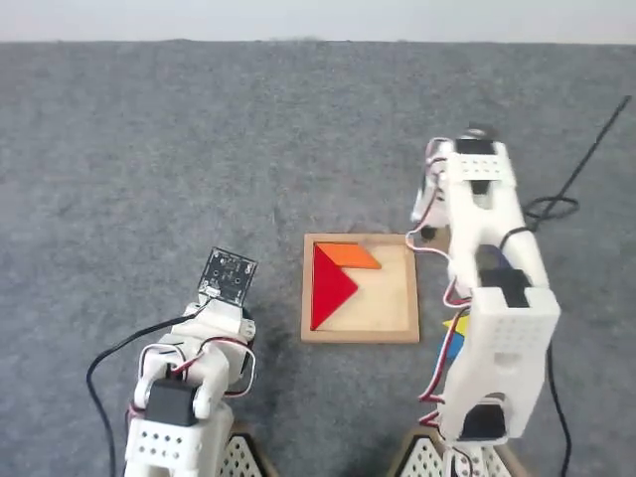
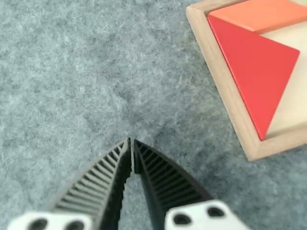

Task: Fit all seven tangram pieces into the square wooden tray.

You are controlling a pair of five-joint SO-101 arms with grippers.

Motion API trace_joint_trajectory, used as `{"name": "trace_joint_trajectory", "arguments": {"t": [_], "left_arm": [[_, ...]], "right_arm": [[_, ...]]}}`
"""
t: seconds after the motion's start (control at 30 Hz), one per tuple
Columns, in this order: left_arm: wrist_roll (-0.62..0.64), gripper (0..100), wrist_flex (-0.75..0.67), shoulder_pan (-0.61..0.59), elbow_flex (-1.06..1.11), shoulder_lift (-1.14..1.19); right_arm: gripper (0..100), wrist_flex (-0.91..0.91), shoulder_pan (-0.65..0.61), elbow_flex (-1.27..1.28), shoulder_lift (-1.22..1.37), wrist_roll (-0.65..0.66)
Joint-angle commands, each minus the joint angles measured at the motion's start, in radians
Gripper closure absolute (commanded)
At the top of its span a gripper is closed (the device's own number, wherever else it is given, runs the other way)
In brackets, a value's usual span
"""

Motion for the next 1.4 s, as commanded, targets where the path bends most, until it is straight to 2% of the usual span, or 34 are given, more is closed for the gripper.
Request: {"name": "trace_joint_trajectory", "arguments": {"t": [0.0,0.13,0.27,0.57,0.67,0.77,0.83,0.93,1.03,1.23,1.37], "left_arm": [[0.005,99,0.005,-0.005,-0.012,-0.021],[0.005,99,0.005,-0.005,-0.012,-0.021],[0.005,99,0.005,-0.005,-0.012,-0.021],[0.005,99,0.005,-0.005,-0.012,-0.021],[0.005,99,0.005,-0.005,-0.012,-0.021],[0.005,99,0.005,-0.005,-0.012,-0.021],[0.005,99,0.005,-0.005,-0.012,-0.021],[0.005,99,0.005,-0.005,-0.012,-0.021],[0.005,99,0.005,-0.003,-0.012,-0.021],[0.005,99,0.005,-0.005,-0.012,-0.021],[0.005,99,0.005,-0.005,-0.012,-0.021]], "right_arm": [[88.2,0.042,-0.071,-0.055,-0.010,0.292],[95.0,0.064,-0.111,-0.049,-0.088,0.305],[95.7,0.090,-0.151,-0.003,-0.214,0.371],[95.7,-0.128,-0.303,0.439,-0.542,0.466],[95.7,-0.168,-0.374,0.523,-0.593,0.500],[95.6,-0.179,-0.438,0.526,-0.599,0.470],[95.6,-0.197,-0.452,0.517,-0.601,0.344],[94.7,-0.194,-0.450,0.491,-0.598,0.020],[88.2,-0.154,-0.458,0.500,-0.596,-0.226],[85.3,-0.143,-0.506,0.509,-0.558,-0.488],[85.3,-0.143,-0.515,0.468,-0.513,-0.548]]}}
